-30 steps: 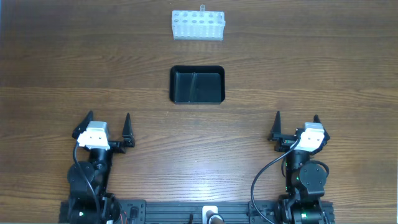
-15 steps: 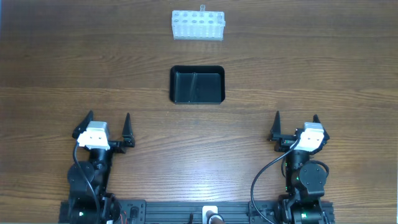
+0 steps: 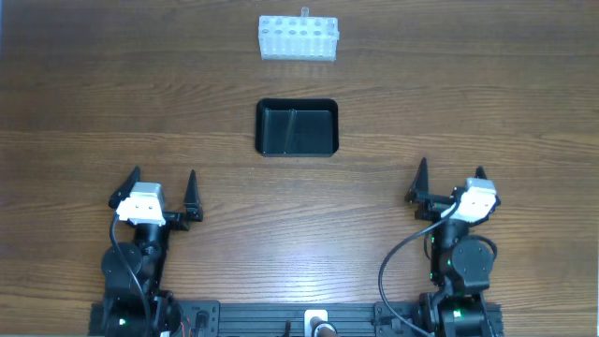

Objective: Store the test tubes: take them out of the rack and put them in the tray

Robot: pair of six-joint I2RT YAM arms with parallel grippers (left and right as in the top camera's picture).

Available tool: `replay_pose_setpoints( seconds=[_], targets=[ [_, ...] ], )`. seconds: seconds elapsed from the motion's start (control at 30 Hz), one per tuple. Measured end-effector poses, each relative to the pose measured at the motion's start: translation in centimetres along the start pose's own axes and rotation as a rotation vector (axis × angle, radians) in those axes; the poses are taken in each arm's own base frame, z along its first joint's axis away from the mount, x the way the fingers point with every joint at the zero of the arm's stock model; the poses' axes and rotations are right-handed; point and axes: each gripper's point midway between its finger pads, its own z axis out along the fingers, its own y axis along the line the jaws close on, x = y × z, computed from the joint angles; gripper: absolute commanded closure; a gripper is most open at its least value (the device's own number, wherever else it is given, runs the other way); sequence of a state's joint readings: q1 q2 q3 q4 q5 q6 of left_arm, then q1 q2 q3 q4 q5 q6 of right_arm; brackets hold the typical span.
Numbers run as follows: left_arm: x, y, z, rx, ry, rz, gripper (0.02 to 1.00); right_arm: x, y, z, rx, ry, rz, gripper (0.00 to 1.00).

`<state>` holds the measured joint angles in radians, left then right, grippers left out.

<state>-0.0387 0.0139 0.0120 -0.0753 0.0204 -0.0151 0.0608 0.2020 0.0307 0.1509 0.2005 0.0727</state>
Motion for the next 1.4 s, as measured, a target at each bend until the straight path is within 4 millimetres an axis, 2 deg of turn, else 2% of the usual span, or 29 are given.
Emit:
replay_pose_setpoints(
  seconds=[0.13, 0.3, 0.37, 0.43, 0.53, 0.73, 0.9, 1.03, 1.1, 1.17, 1.3, 1.33, 1.4],
  targets=[
    [0.0, 0.0, 0.0, 0.000, 0.000, 0.000, 0.020, -2.3, 1.1, 1.8, -0.024, 0.026, 0.000, 0.007],
    [0.0, -0.1, 0.0, 0.003, 0.000, 0.000, 0.018, -5.4, 4.2, 6.1, -0.102, 0.083, -0.013, 0.009],
    [0.0, -0.1, 0.0, 0.003, 0.000, 0.000, 0.018, -5.1, 6.1, 8.2, -0.139, 0.145, -0.027, 0.007],
    [0.0, -0.1, 0.0, 0.003, 0.000, 0.000, 0.018, -4.6, 9.0, 10.8, -0.192, 0.211, -0.047, 0.009],
    [0.0, -0.1, 0.0, 0.003, 0.000, 0.000, 0.018, -3.1, 13.4, 13.4, -0.269, 0.309, -0.080, 0.009],
    [0.0, -0.1, 0.0, 0.003, 0.000, 0.000, 0.018, -0.5, 23.1, 16.3, -0.409, 0.479, -0.128, 0.009],
    [0.0, -0.1, 0.0, 0.003, 0.000, 0.000, 0.018, 0.6, 28.3, 18.2, -0.419, 0.560, -0.102, 0.009],
    [0.0, -0.1, 0.0, 0.003, 0.000, 0.000, 0.018, 1.9, 30.5, 20.6, -0.353, 0.600, -0.067, 0.007],
    [0.0, -0.1, 0.0, 0.003, 0.000, 0.000, 0.018, 2.2, 30.9, 21.5, -0.324, 0.604, -0.054, 0.007],
    [0.0, -0.1, 0.0, 0.003, 0.000, 0.000, 0.018, 3.3, 31.2, 23.5, -0.259, 0.599, -0.037, 0.009],
    [0.0, -0.1, 0.0, 0.003, 0.000, 0.000, 0.018, 4.5, 32.0, 25.9, -0.209, 0.581, -0.025, 0.009],
    [0.0, -0.1, 0.0, 0.003, 0.000, 0.000, 0.020, 5.4, 32.2, 26.8, -0.185, 0.575, -0.024, 0.009],
    [0.0, -0.1, 0.0, 0.003, 0.000, 0.000, 0.018, 6.1, 32.3, 27.7, -0.163, 0.570, -0.033, 0.009]
  ],
)
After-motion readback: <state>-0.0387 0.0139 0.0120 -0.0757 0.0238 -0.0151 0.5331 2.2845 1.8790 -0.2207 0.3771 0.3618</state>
